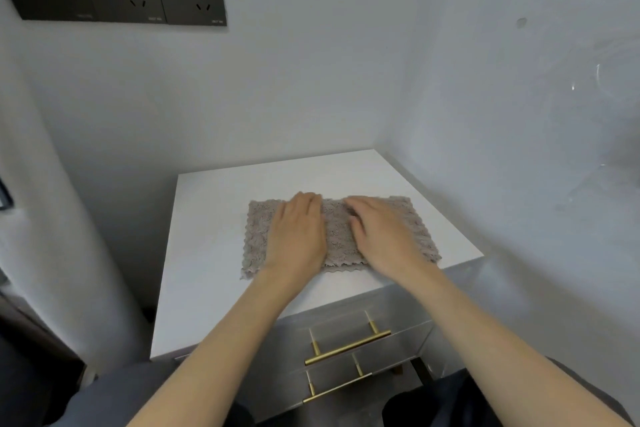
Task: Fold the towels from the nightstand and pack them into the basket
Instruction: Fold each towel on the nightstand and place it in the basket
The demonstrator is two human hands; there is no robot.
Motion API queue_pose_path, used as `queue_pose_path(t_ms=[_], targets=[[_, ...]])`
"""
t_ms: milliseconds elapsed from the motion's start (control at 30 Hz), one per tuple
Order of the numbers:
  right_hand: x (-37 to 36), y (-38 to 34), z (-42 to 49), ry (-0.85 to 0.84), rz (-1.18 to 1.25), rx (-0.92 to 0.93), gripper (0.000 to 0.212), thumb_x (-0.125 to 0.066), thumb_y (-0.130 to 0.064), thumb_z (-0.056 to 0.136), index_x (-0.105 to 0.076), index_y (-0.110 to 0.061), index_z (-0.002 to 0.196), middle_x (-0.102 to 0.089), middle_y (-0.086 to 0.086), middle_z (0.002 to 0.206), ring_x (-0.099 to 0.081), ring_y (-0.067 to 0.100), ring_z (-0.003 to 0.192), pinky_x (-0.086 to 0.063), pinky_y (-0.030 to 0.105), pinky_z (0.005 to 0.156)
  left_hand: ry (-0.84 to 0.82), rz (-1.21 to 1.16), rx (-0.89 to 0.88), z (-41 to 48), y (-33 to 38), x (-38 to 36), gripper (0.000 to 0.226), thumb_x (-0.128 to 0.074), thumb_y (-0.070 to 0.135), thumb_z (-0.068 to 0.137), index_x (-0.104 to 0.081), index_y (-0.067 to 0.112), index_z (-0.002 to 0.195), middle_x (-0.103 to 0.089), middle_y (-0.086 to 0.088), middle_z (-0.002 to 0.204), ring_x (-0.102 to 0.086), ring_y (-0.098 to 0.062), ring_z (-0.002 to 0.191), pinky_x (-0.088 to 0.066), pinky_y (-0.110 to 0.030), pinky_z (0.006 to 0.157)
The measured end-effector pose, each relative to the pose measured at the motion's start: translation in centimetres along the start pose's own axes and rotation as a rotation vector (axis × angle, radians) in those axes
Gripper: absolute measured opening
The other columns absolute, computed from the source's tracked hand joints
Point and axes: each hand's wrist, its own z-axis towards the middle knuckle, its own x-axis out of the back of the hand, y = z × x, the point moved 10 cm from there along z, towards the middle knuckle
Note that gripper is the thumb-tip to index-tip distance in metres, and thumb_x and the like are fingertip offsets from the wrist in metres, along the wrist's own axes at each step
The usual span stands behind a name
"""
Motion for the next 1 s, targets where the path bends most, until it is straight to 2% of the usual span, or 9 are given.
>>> queue_pose_path(t_ms=[67,133,267,433,567,667,833,1000], targets=[[-1.7,-1.3,0.3,-0.058,-0.005,0.04,0.043,-0.031,-0.019,0.104,-0.037,-0.014,0.146,-0.039,0.002,0.15,-0.03,0.019,0.141,-0.014,0.03,0.118,-0.127,0.034,0.003,0.1,0.5,-2.1,0.051,-0.022,0.02,0.102,-0.014,0.009,0.151,-0.015,-0.005,0.159,-0.007,-0.019,0.147,-0.003,-0.038,0.12],[-3.2,-1.5,0.5,-0.128,-0.02,0.037,0.046,-0.026,-0.02,0.105,-0.027,-0.016,0.151,-0.03,0.001,0.156,-0.019,0.018,0.145,-0.004,0.029,0.118,-0.201,0.057,0.008,0.3,0.5,-3.3,0.054,-0.021,0.021,0.102,-0.005,0.009,0.152,-0.004,-0.004,0.161,0.002,-0.019,0.148,0.002,-0.038,0.12],[-5.2,-0.5,0.6,-0.248,-0.064,-0.012,0.049,-0.017,-0.025,0.106,-0.014,-0.018,0.154,-0.015,-0.002,0.16,-0.007,0.016,0.148,0.0,0.033,0.119,-0.231,0.071,-0.011,0.0,0.7,-4.2,0.054,-0.018,0.025,0.102,-0.003,0.01,0.153,-0.002,-0.003,0.161,0.002,-0.017,0.148,0.004,-0.038,0.12],[-5.7,0.9,0.2,-0.272,-0.154,-0.032,0.051,-0.012,-0.034,0.104,-0.009,-0.024,0.154,-0.008,-0.008,0.161,-0.002,0.012,0.148,0.003,0.036,0.12,-0.222,-0.001,0.033,-0.2,-0.3,-4.5,0.053,-0.012,0.03,0.103,-0.007,0.015,0.153,-0.006,0.003,0.161,0.0,-0.011,0.147,0.003,-0.037,0.12],[-5.4,3.3,-0.2,-0.294,-0.196,-0.114,0.052,-0.01,-0.042,0.102,-0.004,-0.032,0.153,-0.001,-0.009,0.161,0.003,0.013,0.148,0.007,0.038,0.117,-0.231,-0.009,0.084,-0.4,-1.6,-4.5,0.054,-0.012,0.033,0.102,-0.006,0.015,0.153,-0.005,0.003,0.161,0.0,-0.011,0.147,0.005,-0.036,0.119],[-4.6,5.7,-0.7,-0.293,-0.185,-0.209,0.053,-0.01,-0.046,0.101,-0.003,-0.033,0.153,0.001,-0.008,0.161,0.004,0.016,0.148,0.007,0.039,0.117,-0.252,-0.015,0.143,-0.6,-3.2,-4.3,0.056,-0.012,0.034,0.102,-0.006,0.012,0.153,-0.003,0.0,0.161,0.0,-0.013,0.147,0.006,-0.037,0.119],[-3.3,9.2,-1.7,-0.291,-0.155,-0.37,0.056,-0.013,-0.046,0.101,-0.002,-0.028,0.153,0.003,-0.004,0.162,0.001,0.026,0.148,-0.002,0.041,0.119,-0.259,0.016,0.264,-1.0,-5.9,-3.7,0.061,-0.014,0.039,0.101,-0.006,0.006,0.152,-0.002,-0.008,0.161,0.002,-0.021,0.148,0.003,-0.039,0.12],[-2.2,9.5,-2.1,-0.308,-0.139,-0.401,0.058,-0.016,-0.044,0.102,-0.005,-0.02,0.154,0.001,0.007,0.161,-0.006,0.025,0.148,-0.008,0.042,0.119,-0.288,0.036,0.364,-1.4,-6.5,-3.5,0.067,-0.013,0.045,0.101,0.0,0.002,0.151,0.004,-0.014,0.16,0.005,-0.024,0.147,0.005,-0.038,0.119]])
